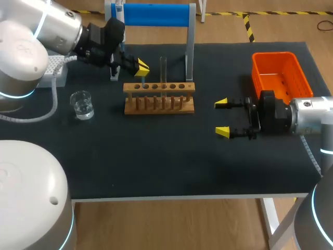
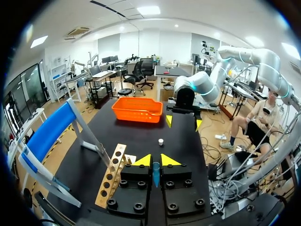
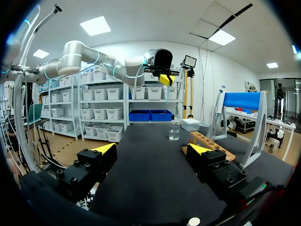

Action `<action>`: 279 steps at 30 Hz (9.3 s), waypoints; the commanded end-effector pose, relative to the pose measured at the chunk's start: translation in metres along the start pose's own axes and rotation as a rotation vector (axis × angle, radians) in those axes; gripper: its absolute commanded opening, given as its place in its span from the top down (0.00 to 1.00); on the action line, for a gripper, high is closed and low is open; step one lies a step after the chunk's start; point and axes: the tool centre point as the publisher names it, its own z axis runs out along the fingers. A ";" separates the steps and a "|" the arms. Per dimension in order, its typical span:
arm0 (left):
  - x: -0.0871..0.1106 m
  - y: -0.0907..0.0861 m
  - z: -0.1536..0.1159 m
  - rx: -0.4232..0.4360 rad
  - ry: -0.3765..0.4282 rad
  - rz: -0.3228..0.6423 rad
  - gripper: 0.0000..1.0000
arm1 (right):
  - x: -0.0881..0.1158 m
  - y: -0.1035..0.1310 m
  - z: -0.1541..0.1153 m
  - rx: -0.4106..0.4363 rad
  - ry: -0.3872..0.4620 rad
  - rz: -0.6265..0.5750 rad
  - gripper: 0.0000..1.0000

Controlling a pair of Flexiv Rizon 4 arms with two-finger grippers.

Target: Invert the test tube, pick up the pipette, mount the tip to pipette, aspirate from beaker and dispense into the tube, eject the tip, return the pipette, and cap with the stopper.

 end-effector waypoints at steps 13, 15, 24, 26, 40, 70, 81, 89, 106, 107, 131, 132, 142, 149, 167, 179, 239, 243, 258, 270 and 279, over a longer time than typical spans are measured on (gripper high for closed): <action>0.000 0.000 -0.001 -0.002 0.003 -0.001 1.00 | 0.001 0.000 0.000 0.000 -0.003 -0.001 0.00; 0.000 0.000 -0.001 -0.002 0.003 -0.001 1.00 | 0.001 0.000 0.000 0.000 -0.003 -0.001 0.00; 0.000 0.000 -0.001 -0.002 0.003 -0.001 1.00 | 0.001 0.000 0.000 0.000 -0.003 -0.001 0.00; 0.000 0.000 -0.001 -0.002 0.003 -0.001 1.00 | 0.001 0.000 0.000 0.000 -0.003 -0.001 0.00; 0.031 -0.022 0.016 0.003 0.018 0.004 1.00 | 0.001 0.000 0.000 0.000 -0.003 -0.001 0.00; 0.060 -0.049 0.047 0.045 0.028 -0.003 1.00 | 0.001 0.000 0.000 0.000 -0.003 -0.001 0.00; 0.061 -0.048 0.050 0.059 0.031 -0.008 1.00 | 0.001 0.000 0.000 0.000 -0.003 -0.001 0.00; 0.061 -0.048 0.050 0.059 0.031 -0.008 1.00 | 0.001 0.000 0.000 0.000 -0.003 -0.001 0.00; 0.061 -0.048 0.050 0.059 0.031 -0.008 1.00 | -0.009 0.040 0.029 -0.014 0.022 -0.012 0.00; 0.061 -0.048 0.050 0.059 0.031 -0.008 1.00 | -0.010 0.044 0.032 -0.012 0.021 -0.013 0.00; 0.061 -0.048 0.050 0.059 0.031 -0.008 1.00 | -0.027 0.091 0.106 -0.074 0.082 -0.029 0.00; 0.061 -0.048 0.050 0.059 0.031 -0.008 1.00 | -0.026 0.092 0.109 -0.078 0.087 -0.030 0.00; 0.061 -0.048 0.050 0.059 0.031 -0.008 1.00 | -0.013 0.099 0.123 -0.090 0.107 -0.020 0.00; 0.061 -0.048 0.050 0.059 0.031 -0.008 1.00 | -0.007 0.101 0.131 -0.114 0.113 -0.003 0.02; 0.061 -0.048 0.050 0.059 0.031 -0.008 1.00 | 0.001 0.106 0.137 -0.114 0.128 -0.003 0.53; 0.061 -0.048 0.050 0.059 0.031 -0.008 1.00 | 0.004 0.105 0.131 -0.114 0.135 0.004 0.56; 0.061 -0.048 0.050 0.059 0.031 -0.008 0.00 | 0.090 0.052 -0.025 -0.142 0.155 0.007 1.00; 0.061 -0.048 0.050 0.059 0.031 -0.008 0.00 | 0.090 0.045 -0.028 -0.137 0.157 0.013 1.00; 0.061 -0.048 0.050 0.059 0.031 -0.008 0.00 | 0.078 0.033 -0.029 -0.097 0.160 0.028 1.00; 0.061 -0.048 0.050 0.059 0.031 -0.008 0.00 | 0.077 0.033 -0.029 -0.091 0.159 0.030 1.00; 0.055 -0.045 0.051 0.048 0.015 -0.020 0.00 | 0.077 0.033 -0.029 -0.091 0.159 0.030 1.00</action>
